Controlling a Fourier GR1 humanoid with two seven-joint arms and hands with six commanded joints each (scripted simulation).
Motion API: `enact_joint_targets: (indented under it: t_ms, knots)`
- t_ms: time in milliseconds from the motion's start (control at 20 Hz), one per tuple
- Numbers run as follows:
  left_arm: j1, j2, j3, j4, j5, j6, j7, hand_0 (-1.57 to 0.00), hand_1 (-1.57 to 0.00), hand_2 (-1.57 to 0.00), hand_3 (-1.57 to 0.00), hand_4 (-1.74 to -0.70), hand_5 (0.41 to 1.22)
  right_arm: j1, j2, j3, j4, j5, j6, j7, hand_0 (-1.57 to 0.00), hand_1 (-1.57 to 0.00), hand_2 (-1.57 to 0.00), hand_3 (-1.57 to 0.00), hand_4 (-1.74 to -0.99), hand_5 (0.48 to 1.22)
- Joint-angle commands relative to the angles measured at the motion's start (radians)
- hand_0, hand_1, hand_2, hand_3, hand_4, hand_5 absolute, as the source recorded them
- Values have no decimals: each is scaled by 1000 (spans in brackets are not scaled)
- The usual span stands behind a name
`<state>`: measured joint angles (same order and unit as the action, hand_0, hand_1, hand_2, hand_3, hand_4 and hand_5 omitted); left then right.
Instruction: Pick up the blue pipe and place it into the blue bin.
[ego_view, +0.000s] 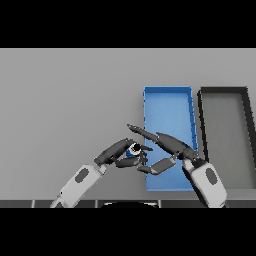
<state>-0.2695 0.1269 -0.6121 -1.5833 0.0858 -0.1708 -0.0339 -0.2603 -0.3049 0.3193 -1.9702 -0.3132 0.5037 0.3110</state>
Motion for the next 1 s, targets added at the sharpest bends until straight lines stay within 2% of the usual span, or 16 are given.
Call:
enact_joint_targets:
  t_ms: [0,150,250,350,400,450,500,550,600,650,700,750,850,900,950]
  knots:
    - [2,13,10,-2,9,-10,-13,-1571,-1571,-1571,-1525,-1741,1221,-18,15,21,6,6,4,13,1,1,1,1,-1230,532]
    - [9,12,-1,-14,1,-14,-2,-1571,-1571,-1571,-1538,-1741,1221,-89,60,45,54,15,6,34,1,1,1,1,-1222,519]
    - [15,21,-3,-14,-27,-2,-9,-1571,-1571,-1571,-1540,-1740,1221,-106,80,58,87,20,26,25,1,1,1,1,-1218,508]
    - [23,31,8,-22,11,-31,-6,-1571,-1571,-1571,-1484,-1736,1221,-170,96,58,115,-3,31,52,-53,-84,-102,-46,-1245,506]
    - [14,40,2,-22,-23,-24,-14,-1394,-1326,-1320,-1288,-1737,1221,-183,105,62,128,-9,39,54,-181,-225,-237,-161,-1294,509]
    - [-18,62,-6,-8,-54,-33,68,-1182,-1078,-1063,-1030,-1682,1221,-201,116,69,150,-4,50,63,-345,-375,-379,-296,-1335,507]
    - [-29,80,-13,-7,-64,-51,120,-991,-878,-850,-824,-1552,1221,-209,123,75,157,0,57,72,-527,-534,-531,-440,-1362,508]
    - [-14,81,-23,-35,-70,-53,147,-818,-706,-680,-659,-1480,1221,-219,137,86,171,18,63,54,-718,-699,-739,-635,-1430,522]
    - [-10,66,-12,-31,-76,-46,105,-776,-706,-686,-583,-1533,1221,-220,146,94,176,0,72,58,-888,-873,-905,-768,-1486,550]
    - [-8,54,-4,-21,-93,-28,74,-935,-879,-863,-781,-1574,1221,-223,153,97,180,-37,78,77,-1025,-1013,-1038,-868,-1530,606]
    - [-4,36,5,-16,-78,-18,66,-1063,-1017,-969,-939,-1607,1221,-226,157,100,195,-53,83,95,-1134,-1124,-1145,-957,-1562,666]
    - [6,29,6,-17,-62,-20,34,-1164,-1128,-1051,-1065,-1634,1221,-221,160,101,192,-81,83,109,-1221,-1214,-1230,-1080,-1526,728]
    - [27,12,18,-25,-30,-17,7,-1311,-1287,-1186,-1247,-1673,1221,-205,169,99,186,-105,72,92,-1347,-1342,-1353,-1257,-1469,905]
    - [29,5,25,-25,-14,-20,-2,-1363,-1344,-1254,-1312,-1686,1221,-201,166,95,181,-97,72,67,-1392,-1388,-1396,-1320,-1452,968]
    - [30,-1,23,-26,-10,-23,-10,-1404,-1390,-1310,-1364,-1697,1221,-205,159,100,171,-48,80,32,-1428,-1425,-1431,-1370,-1441,1019]
